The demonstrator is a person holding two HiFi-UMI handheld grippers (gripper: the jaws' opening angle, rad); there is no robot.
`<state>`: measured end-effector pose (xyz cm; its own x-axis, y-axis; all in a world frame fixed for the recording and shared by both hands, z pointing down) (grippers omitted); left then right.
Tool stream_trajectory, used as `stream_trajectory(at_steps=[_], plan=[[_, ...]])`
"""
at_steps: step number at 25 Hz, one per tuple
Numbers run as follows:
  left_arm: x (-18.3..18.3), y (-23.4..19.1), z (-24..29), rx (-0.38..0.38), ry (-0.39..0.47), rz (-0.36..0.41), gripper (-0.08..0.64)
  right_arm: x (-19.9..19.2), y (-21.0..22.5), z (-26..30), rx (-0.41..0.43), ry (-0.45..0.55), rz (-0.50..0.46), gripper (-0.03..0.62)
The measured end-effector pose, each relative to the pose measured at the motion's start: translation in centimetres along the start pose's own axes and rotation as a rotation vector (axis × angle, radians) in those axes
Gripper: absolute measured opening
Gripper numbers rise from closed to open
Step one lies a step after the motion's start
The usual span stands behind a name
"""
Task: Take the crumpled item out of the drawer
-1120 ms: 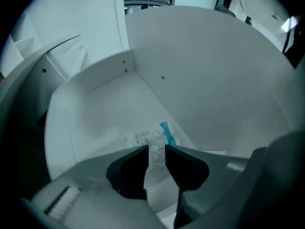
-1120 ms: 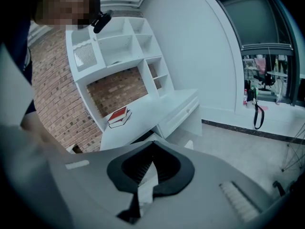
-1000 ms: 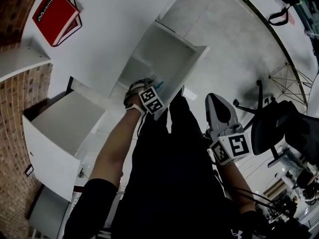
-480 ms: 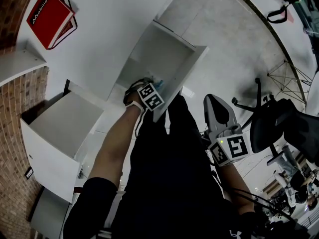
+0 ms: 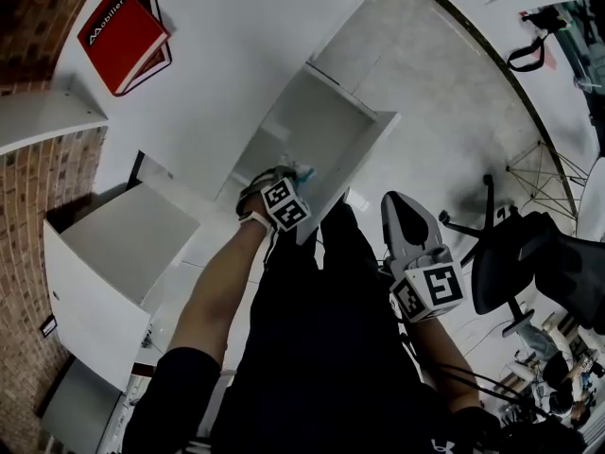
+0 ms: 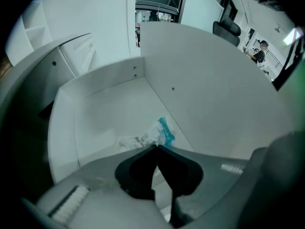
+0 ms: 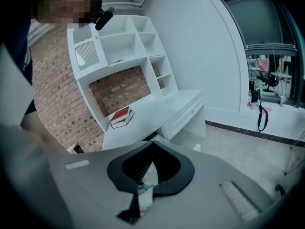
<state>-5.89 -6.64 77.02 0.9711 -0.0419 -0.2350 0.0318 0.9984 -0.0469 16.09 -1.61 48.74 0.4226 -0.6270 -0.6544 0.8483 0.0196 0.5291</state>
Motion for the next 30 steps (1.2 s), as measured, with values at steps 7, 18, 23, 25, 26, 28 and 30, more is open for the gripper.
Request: stream_trajectory(at_steps=[7, 18, 23, 25, 26, 28, 30], plan=[[-0.2, -0.9, -5.5, 0.115, 0.116, -0.089, 0.005, 0.8, -2.0, 0.3, 0.063, 0.020, -0.044, 0.003], [0.4, -0.3, -15.9, 0.318, 0.306, -0.175, 0.005, 2.5, -4.1, -0.5, 0.119, 0.085, -0.113, 0.003], [1.1, 0.6, -20.7, 0.392, 0.401, -0.220, 0.005, 2.6, -5.0, -1.5, 0.137, 0.116, -0.131, 0.003], [1.3, 0.9, -22.6, 0.424, 0.431, -0.229, 0.005, 2.7, -5.4, -1.9, 0.142, 0.122, -0.146, 0.002], [1.4, 1.0, -23.5, 0.440, 0.446, -0.235, 0.005, 2.8, -5.7, -2.0, 0.145, 0.126, -0.154, 0.002], [1.6, 1.1, -25.2, 0.469, 0.475, -0.252, 0.005, 3.1, -6.0, -2.4, 0.153, 0.140, -0.165, 0.002], [1.8, 1.3, -26.9, 0.499, 0.502, -0.265, 0.005, 3.4, -6.4, -2.8, 0.165, 0.158, -0.172, 0.002]])
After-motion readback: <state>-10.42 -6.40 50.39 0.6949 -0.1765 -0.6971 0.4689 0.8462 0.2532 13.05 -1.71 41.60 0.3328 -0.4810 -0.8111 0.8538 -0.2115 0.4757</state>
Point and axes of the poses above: the fingertips, and each gripper's own axes: z forward along the fingers, y to its right, x out of its top, the point moved 10 cm from there along -z, backward along the fingers, and after that the axes turned 14 degrees about z, right-handed, at the moved point
